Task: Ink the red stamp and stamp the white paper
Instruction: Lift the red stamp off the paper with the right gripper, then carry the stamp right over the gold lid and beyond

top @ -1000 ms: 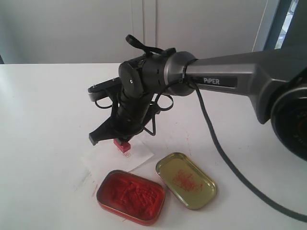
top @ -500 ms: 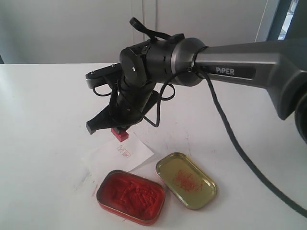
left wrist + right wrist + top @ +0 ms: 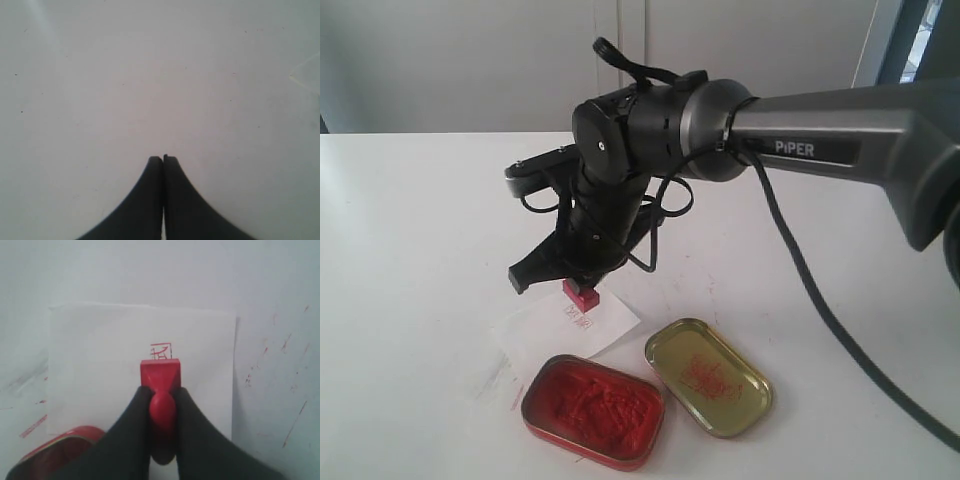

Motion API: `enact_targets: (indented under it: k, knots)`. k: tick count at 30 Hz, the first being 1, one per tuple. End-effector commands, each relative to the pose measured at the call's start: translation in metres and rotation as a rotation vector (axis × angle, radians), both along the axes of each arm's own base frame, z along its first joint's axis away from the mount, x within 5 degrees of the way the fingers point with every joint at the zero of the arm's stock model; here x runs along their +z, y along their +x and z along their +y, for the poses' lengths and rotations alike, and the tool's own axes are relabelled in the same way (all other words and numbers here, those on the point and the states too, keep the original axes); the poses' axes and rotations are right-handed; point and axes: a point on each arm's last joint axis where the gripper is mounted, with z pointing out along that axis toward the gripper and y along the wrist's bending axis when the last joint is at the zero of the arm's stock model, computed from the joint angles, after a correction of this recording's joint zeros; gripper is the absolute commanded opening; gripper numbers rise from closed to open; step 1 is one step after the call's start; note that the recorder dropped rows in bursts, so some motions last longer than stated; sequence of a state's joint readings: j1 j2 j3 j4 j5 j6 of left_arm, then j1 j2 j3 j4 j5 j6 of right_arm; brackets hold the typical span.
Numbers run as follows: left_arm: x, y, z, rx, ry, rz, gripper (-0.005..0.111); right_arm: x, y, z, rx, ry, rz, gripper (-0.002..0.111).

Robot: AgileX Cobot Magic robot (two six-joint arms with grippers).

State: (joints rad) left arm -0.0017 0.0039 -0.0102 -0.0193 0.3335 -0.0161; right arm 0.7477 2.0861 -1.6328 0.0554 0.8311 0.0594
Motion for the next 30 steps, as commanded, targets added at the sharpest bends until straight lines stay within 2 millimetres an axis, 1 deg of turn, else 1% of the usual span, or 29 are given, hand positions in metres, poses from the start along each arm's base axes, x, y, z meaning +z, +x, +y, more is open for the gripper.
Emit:
enact_targets:
  k: [1,7,9,14,17,25,30]
  knots:
    - [-0.004,0.0,0.0,0.0,-0.004,0.014,0.0,0.003,-0.004,-0.005,0.006,-0.031,0.029,0.0]
    - [-0.004,0.0,0.0,0.0,-0.004,0.014,0.0,-0.004,-0.01,-0.009,0.005,-0.06,0.068,0.0]
    - [-0.004,0.0,0.0,0.0,-0.004,0.014,0.0,-0.001,-0.012,-0.011,0.009,-0.059,0.066,0.0]
    - [-0.004,0.0,0.0,0.0,-0.004,0.014,0.0,0.013,-0.021,-0.019,0.014,-0.036,0.038,0.0]
    - [-0.004,0.0,0.0,0.0,-0.004,0.014,0.0,0.021,-0.026,-0.027,0.052,-0.045,0.03,0.0]
    - [-0.004,0.0,0.0,0.0,-0.004,0.014,0.0,0.026,-0.038,-0.047,0.027,-0.057,0.062,0.0]
    - [-0.004,0.0,0.0,0.0,-0.004,0.014,0.0,0.03,-0.044,-0.066,0.0,-0.045,0.077,0.0]
